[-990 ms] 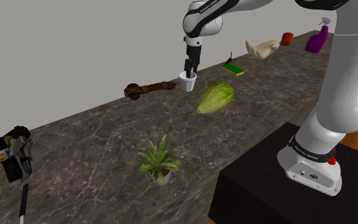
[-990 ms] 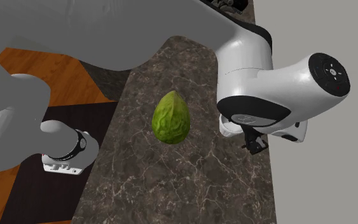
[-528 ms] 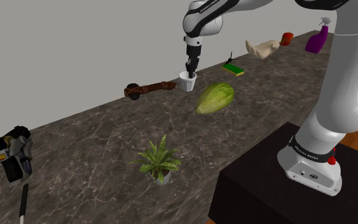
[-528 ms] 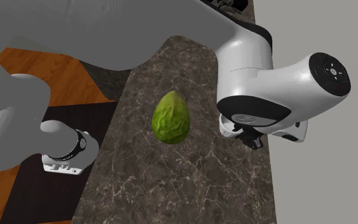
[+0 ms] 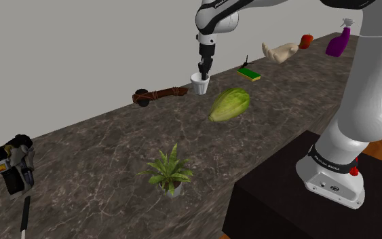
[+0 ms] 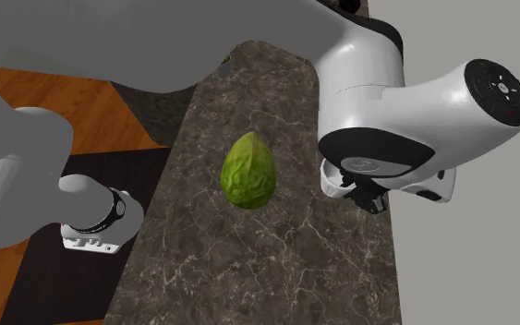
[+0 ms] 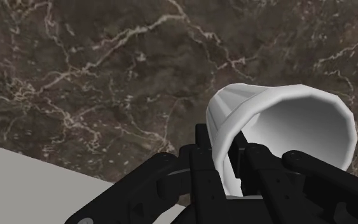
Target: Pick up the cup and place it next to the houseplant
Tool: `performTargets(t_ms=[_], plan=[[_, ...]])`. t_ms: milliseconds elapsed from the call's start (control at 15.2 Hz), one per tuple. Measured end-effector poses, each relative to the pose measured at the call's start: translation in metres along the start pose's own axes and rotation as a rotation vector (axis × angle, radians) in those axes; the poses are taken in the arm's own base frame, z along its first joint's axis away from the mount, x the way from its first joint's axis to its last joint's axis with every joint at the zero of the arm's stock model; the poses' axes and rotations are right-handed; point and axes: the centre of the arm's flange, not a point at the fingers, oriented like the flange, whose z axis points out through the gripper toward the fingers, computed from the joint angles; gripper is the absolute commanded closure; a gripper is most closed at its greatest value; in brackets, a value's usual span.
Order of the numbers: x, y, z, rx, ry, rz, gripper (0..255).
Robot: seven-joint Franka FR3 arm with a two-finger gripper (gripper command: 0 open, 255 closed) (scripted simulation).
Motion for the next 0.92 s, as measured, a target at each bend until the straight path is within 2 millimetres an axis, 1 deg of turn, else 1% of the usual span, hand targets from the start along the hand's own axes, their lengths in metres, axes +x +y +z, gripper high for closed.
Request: performTargets(t_ms=[924], plan=[[0.002,-0.009,-0.074,0.0,0.0,0.0,255]])
